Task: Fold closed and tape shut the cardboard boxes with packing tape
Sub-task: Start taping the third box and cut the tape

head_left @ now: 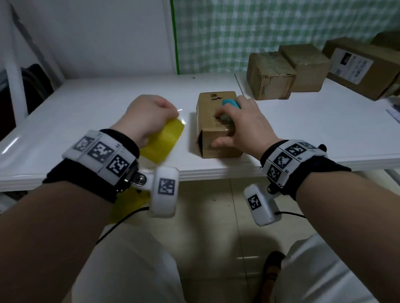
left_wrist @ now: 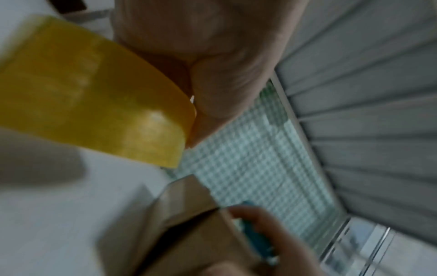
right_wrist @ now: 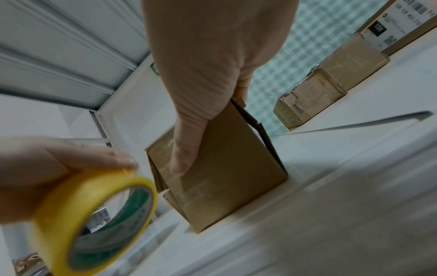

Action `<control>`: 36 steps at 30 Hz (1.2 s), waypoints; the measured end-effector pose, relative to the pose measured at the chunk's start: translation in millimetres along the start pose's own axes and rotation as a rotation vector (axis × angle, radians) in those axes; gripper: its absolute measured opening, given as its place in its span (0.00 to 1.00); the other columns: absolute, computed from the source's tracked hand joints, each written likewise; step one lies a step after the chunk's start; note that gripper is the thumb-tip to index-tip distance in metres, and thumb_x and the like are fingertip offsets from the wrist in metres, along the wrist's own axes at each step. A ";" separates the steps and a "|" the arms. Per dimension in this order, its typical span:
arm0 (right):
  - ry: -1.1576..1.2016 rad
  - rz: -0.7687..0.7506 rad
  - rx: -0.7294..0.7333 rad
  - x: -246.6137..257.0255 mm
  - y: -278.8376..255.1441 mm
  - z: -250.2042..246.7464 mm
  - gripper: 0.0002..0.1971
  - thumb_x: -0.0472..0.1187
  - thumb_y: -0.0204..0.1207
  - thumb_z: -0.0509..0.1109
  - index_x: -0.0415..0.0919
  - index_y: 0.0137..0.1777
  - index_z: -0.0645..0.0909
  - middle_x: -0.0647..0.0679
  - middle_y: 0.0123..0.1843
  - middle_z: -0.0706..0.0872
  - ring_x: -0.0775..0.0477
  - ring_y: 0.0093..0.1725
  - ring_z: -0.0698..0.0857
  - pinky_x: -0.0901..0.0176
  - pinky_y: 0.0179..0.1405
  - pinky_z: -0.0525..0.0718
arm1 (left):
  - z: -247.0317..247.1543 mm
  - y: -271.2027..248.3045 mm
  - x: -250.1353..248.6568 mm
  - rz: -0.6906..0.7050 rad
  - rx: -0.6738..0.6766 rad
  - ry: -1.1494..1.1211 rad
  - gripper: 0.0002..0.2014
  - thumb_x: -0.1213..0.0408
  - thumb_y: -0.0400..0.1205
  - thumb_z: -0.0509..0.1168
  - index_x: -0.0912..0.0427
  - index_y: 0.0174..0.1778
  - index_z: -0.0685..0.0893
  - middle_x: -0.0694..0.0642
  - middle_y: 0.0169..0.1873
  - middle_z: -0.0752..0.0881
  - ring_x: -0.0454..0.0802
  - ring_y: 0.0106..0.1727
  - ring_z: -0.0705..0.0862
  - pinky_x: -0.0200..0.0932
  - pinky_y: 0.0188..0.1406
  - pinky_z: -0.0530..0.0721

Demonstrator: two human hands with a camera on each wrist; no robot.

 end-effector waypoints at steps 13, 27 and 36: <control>0.285 0.072 -0.038 -25.7 -5.0 -7.4 0.33 0.59 0.59 0.81 0.47 0.63 0.80 0.50 0.55 0.69 0.53 0.54 0.71 0.65 0.58 0.71 | 59.9 9.3 46.8 0.088 0.173 0.806 0.28 0.57 0.81 0.63 0.48 0.79 0.67 0.56 0.74 0.74 0.57 0.74 0.71 0.49 0.68 0.72; 0.311 0.052 -0.137 -42.1 -3.4 -6.3 0.31 0.59 0.61 0.79 0.41 0.61 0.84 0.48 0.50 0.72 0.51 0.48 0.74 0.67 0.48 0.70 | 103.2 -11.1 -19.5 0.300 0.237 0.586 0.44 0.33 0.76 0.56 0.53 0.83 0.53 0.60 0.72 0.75 0.58 0.68 0.76 0.46 0.62 0.74; 0.376 0.044 -0.149 -42.9 -5.8 -3.6 0.33 0.57 0.55 0.83 0.41 0.60 0.85 0.46 0.50 0.74 0.48 0.49 0.77 0.63 0.51 0.77 | 98.6 -4.8 -10.2 0.359 0.165 0.465 0.36 0.41 0.79 0.62 0.49 0.81 0.62 0.61 0.69 0.79 0.59 0.66 0.78 0.49 0.65 0.75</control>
Point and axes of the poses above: each hand's wrist, its own y-axis towards the middle knuckle, its own z-axis out of the palm, x = y × z, the point moved 9 cm from there along y, towards the middle knuckle
